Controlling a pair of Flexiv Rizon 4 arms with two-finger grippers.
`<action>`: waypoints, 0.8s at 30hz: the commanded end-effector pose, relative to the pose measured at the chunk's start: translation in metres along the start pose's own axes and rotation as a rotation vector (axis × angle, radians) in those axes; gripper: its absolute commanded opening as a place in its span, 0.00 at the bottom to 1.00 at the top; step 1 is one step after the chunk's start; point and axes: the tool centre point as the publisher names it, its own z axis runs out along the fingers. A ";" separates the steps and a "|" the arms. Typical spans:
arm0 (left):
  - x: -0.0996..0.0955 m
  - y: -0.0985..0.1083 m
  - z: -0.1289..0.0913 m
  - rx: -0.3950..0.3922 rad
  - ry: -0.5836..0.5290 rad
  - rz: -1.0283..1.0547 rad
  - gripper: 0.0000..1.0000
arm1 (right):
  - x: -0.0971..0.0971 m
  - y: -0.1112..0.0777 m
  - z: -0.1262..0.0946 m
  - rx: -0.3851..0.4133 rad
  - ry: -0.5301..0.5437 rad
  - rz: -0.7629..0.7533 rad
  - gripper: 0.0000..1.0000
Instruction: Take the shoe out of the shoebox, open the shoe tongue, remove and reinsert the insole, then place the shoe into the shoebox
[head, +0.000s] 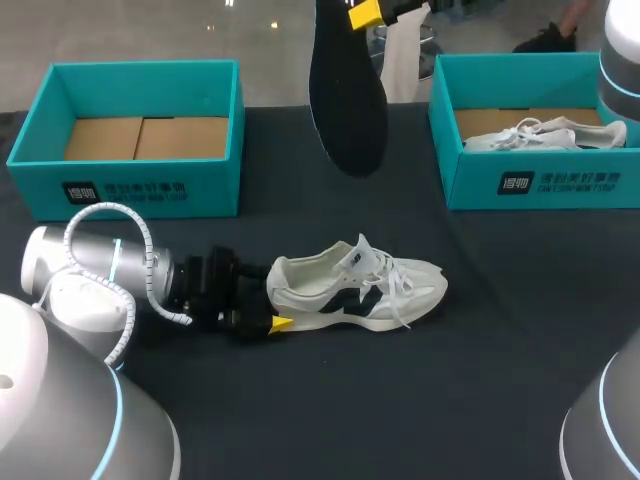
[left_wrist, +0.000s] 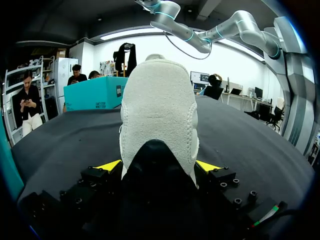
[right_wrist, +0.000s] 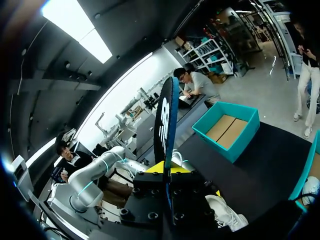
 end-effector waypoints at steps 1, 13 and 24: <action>0.003 0.003 -0.001 -0.009 -0.012 0.003 1.00 | 0.000 0.001 0.001 0.002 -0.002 0.001 0.00; 0.005 0.000 -0.019 -0.046 -0.017 0.006 1.00 | 0.000 0.001 0.001 0.002 -0.002 0.001 0.00; 0.005 -0.017 -0.061 -0.291 0.022 0.084 1.00 | 0.000 0.001 0.001 0.002 -0.002 0.001 0.00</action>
